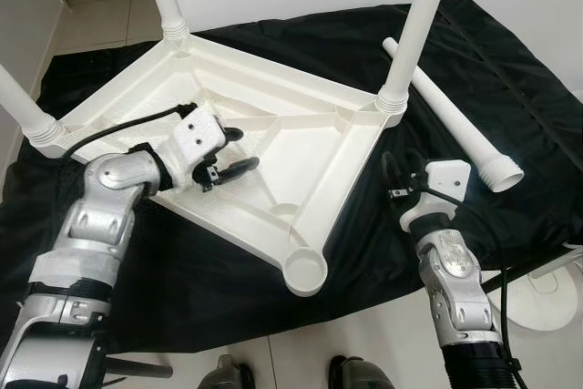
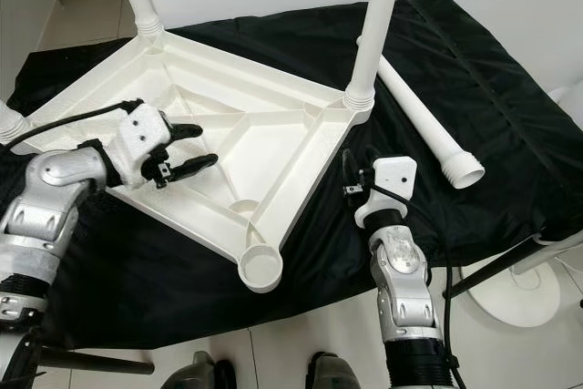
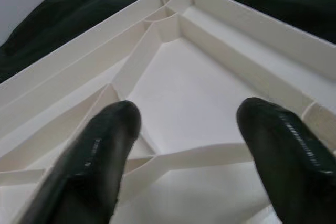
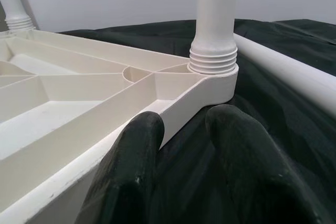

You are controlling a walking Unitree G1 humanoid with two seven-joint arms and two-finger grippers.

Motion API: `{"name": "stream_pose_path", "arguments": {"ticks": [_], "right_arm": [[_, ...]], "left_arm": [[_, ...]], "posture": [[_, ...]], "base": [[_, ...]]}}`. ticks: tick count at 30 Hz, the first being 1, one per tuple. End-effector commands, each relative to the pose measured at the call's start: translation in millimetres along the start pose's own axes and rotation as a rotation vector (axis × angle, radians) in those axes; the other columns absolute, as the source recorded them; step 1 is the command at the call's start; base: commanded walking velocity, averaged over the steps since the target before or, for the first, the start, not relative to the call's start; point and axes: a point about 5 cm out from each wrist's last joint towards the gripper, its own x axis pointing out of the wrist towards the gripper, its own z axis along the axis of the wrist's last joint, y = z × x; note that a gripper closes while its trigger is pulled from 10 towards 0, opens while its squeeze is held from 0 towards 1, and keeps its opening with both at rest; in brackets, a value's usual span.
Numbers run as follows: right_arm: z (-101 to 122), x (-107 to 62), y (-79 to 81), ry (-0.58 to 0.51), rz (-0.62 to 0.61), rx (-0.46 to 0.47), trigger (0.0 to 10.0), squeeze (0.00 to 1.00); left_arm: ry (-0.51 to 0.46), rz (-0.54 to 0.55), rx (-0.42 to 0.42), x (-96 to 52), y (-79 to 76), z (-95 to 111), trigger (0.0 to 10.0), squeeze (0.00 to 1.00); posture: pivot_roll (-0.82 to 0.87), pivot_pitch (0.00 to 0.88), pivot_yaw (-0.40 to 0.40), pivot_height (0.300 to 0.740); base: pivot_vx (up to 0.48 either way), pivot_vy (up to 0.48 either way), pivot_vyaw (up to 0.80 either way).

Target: Building children table

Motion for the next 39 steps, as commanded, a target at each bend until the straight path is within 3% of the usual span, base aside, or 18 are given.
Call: {"name": "stream_pose_path", "arguments": {"ticks": [1, 3, 4, 5, 7, 8, 14, 20, 23, 27, 39], "right_arm": [[-0.7, -4.9, -0.1, 0.001, 0.01, 0.004, 10.0, 0.0], [-3.3, -12.1, -0.1, 0.019, 0.029, 0.003, 10.0, 0.0], [-3.3, -12.1, -0.1, 0.019, 0.029, 0.003, 10.0, 0.0], [-5.0, -16.4, 1.3, 0.031, 0.044, 0.001, 10.0, 0.0], [-5.0, -16.4, 1.3, 0.031, 0.044, 0.001, 10.0, 0.0], [-6.4, -19.9, 3.5, 0.04, 0.059, 0.001, 10.0, 0.0], [-6.7, -25.5, 9.5, 0.047, 0.083, 0.005, 10.0, 0.0], [-3.3, -25.5, 11.5, 0.04, 0.087, 0.007, 10.0, 0.0], [-1.4, -24.7, 12.2, 0.037, 0.087, 0.008, 10.0, 0.0], [0.4, -23.9, 17.1, 0.03, 0.093, 0.016, 10.0, 0.0], [2.3, -23.4, 16.4, 0.028, 0.087, 0.013, 10.0, 0.0]], "left_arm": [[-0.001, -0.067, -0.03, -2.7, -8.0, -3.3, 10.0, 1.0], [0.003, -0.195, -0.053, -5.8, -23.2, -6.9, 10.0, 1.0], [0.003, -0.195, -0.053, -5.8, -23.2, -6.9, 10.0, 1.0], [0.009, -0.247, -0.048, -6.7, -28.9, -8.7, 10.0, 0.91], [0.009, -0.247, -0.048, -6.7, -28.9, -8.7, 10.0, 0.91], [0.03, -0.275, -0.061, -6.5, -31.2, -11.8, 10.0, 0.0], [0.107, -0.358, -0.05, -8.2, -37.6, -24.6, 10.0, 0.0], [0.137, -0.323, -0.038, -1.5, -33.9, -31.6, 10.0, 0.0], [0.214, -0.274, -0.074, 4.0, -28.0, -40.0, 10.0, 0.0], [0.262, -0.233, -0.044, 9.5, -20.3, -47.1, 10.0, 0.0], [0.304, -0.274, -0.004, 16.5, -18.8, -51.0, 10.0, 0.0]], "posture": [[-0.11, 0.091, 0.094, 0.74], [-0.11, 0.092, 0.093, 0.74], [-0.11, 0.092, 0.093, 0.74], [-0.11, 0.091, 0.093, 0.74], [-0.11, 0.091, 0.093, 0.74], [-0.12, 0.092, 0.093, 0.74], [-0.12, 0.096, 0.094, 0.74], [-0.13, 0.102, 0.097, 0.74], [-0.13, 0.105, 0.099, 0.74], [-0.14, 0.117, 0.107, 0.74], [-0.14, 0.134, 0.119, 0.74]], "base": [[0.0, 0.0, 0.0], [0.0, 0.0, 0.0], [0.0, 0.0, 0.0], [0.0, 0.0, 0.0], [0.0, 0.0, 0.0], [0.0, 0.0, 0.0], [0.0, 0.0, 0.0], [0.0, 0.0, 0.0], [0.0, 0.0, 0.0], [0.0, 0.0, 0.0], [0.0, 0.0, 0.0]]}}
